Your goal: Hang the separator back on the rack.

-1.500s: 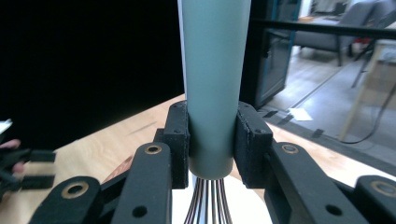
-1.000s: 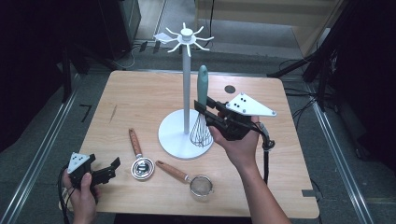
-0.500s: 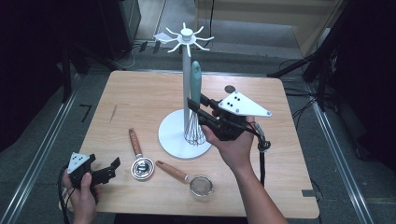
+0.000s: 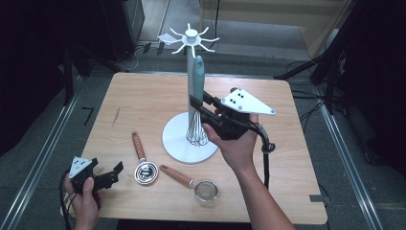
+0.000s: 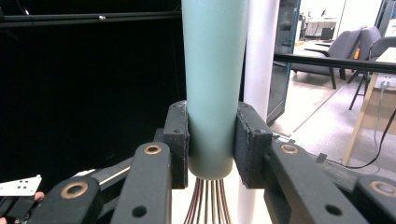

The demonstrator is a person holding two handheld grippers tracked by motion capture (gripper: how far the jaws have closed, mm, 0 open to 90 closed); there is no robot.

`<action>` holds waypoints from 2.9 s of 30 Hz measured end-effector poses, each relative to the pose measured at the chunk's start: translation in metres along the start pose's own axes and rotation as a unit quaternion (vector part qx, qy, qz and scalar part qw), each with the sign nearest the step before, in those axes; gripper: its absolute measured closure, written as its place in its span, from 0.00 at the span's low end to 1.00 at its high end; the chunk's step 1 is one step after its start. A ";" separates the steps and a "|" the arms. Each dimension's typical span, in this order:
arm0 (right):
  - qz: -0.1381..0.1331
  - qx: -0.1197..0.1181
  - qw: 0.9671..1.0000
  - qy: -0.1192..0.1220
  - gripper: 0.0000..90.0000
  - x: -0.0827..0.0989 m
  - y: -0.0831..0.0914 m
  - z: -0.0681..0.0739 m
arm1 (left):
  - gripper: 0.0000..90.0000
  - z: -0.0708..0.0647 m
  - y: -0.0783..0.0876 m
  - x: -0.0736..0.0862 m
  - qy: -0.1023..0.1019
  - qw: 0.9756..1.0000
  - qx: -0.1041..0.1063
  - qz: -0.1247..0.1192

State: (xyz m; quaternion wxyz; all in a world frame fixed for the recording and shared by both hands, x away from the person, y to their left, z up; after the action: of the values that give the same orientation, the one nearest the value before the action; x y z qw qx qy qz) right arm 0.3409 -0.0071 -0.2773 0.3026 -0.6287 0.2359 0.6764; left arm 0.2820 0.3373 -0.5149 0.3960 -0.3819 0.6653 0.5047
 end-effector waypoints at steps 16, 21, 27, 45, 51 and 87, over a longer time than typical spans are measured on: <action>0.008 0.006 1.000 -0.008 0.79 -0.003 -0.011 -0.001 | 0.00 -0.002 0.000 0.000 -0.017 1.000 -0.018 0.000; 0.012 0.010 1.000 -0.007 0.79 -0.002 -0.015 -0.001 | 0.00 -0.003 0.000 0.000 -0.022 0.999 -0.025 0.001; 0.014 0.020 1.000 -0.005 0.79 -0.002 -0.018 -0.004 | 0.00 -0.003 -0.001 0.001 -0.026 0.999 -0.031 0.001; -0.012 0.009 1.000 0.009 0.75 -0.003 -0.019 -0.007 | 0.00 -0.003 -0.001 0.001 -0.024 0.999 -0.033 0.001; -0.017 0.003 1.000 0.001 0.74 -0.004 -0.016 -0.009 | 0.00 -0.003 -0.001 0.001 -0.024 0.999 -0.033 0.001; -0.116 0.048 0.992 0.006 1.00 -0.056 -0.021 -0.052 | 0.00 -0.002 -0.001 0.000 -0.021 0.999 -0.031 0.001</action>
State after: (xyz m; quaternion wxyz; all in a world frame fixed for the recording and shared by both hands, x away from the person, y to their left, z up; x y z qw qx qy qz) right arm 0.3934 -0.0349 -0.2253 0.4078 -0.6404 0.1954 0.6208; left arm 0.2821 0.3352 -0.5153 0.3973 -0.3829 0.6411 0.5335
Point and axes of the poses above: each handheld gripper's, and its own axes: y roughly backward along the jaws, x roughly out of its underside, z roughly to its left, the point moved 6 cm from there along -y, roughly forward along the jaws, and after that the axes turned 9 degrees about -z, right-handed, at the moved point
